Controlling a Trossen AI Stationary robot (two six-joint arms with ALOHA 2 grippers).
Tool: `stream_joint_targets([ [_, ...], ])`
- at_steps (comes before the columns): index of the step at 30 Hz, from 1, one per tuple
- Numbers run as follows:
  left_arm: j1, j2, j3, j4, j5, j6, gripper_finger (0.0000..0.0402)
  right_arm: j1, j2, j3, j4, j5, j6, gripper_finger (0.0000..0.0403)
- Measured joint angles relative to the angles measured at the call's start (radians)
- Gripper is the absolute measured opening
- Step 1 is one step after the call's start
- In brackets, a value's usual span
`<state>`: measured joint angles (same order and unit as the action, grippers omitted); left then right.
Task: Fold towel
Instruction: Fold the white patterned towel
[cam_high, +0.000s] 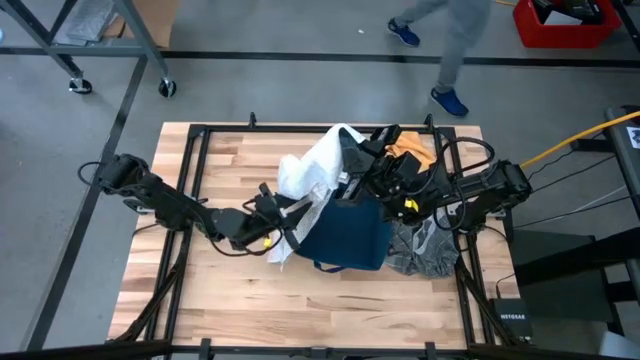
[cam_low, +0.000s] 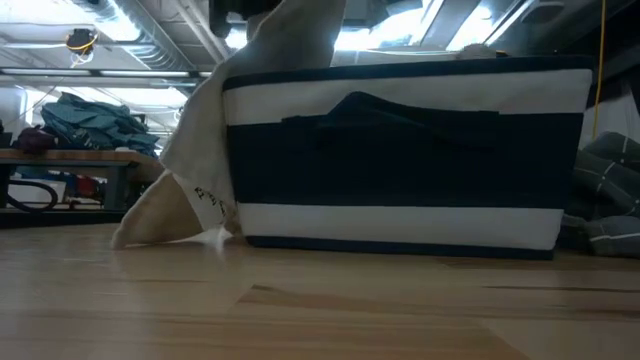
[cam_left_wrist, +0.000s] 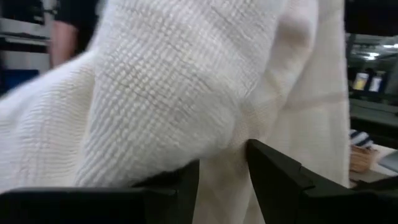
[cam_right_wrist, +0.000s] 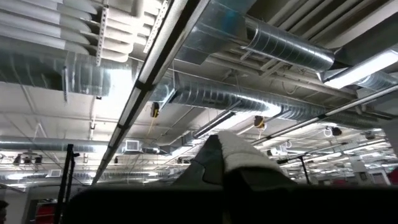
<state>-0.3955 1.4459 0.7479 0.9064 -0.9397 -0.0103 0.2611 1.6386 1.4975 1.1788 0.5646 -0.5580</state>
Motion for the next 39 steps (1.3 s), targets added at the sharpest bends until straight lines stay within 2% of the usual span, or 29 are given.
stream_joint_targets([
  [3, -0.038, -0.003, 0.000, 0.010, -0.088, 0.086, 0.0120, 0.000, 0.000, 0.000, 0.002, 0.042, -0.027, 0.0001],
  [9, -0.104, -0.005, 0.000, 0.033, -0.346, 0.344, 0.0095, 0.000, 0.000, 0.000, 0.001, 0.066, -0.030, 0.0001],
  [17, -0.170, -0.005, 0.000, 0.033, -0.423, 0.547, 0.0081, 0.000, 0.000, 0.000, 0.001, 0.073, -0.030, 0.0001],
  [24, -0.187, -0.006, 0.000, 0.032, -0.620, 0.744, 0.0080, 0.000, 0.000, 0.000, 0.001, 0.074, -0.031, 0.0001],
  [32, -0.185, -0.006, 0.000, 0.033, -0.631, 0.721, 0.0071, 0.000, -0.001, 0.000, 0.001, 0.075, -0.032, 0.0001],
  [39, -0.172, -0.006, 0.000, 0.033, -0.557, 0.632, 0.0067, 0.000, -0.002, 0.000, 0.001, 0.074, -0.025, 0.0001],
])
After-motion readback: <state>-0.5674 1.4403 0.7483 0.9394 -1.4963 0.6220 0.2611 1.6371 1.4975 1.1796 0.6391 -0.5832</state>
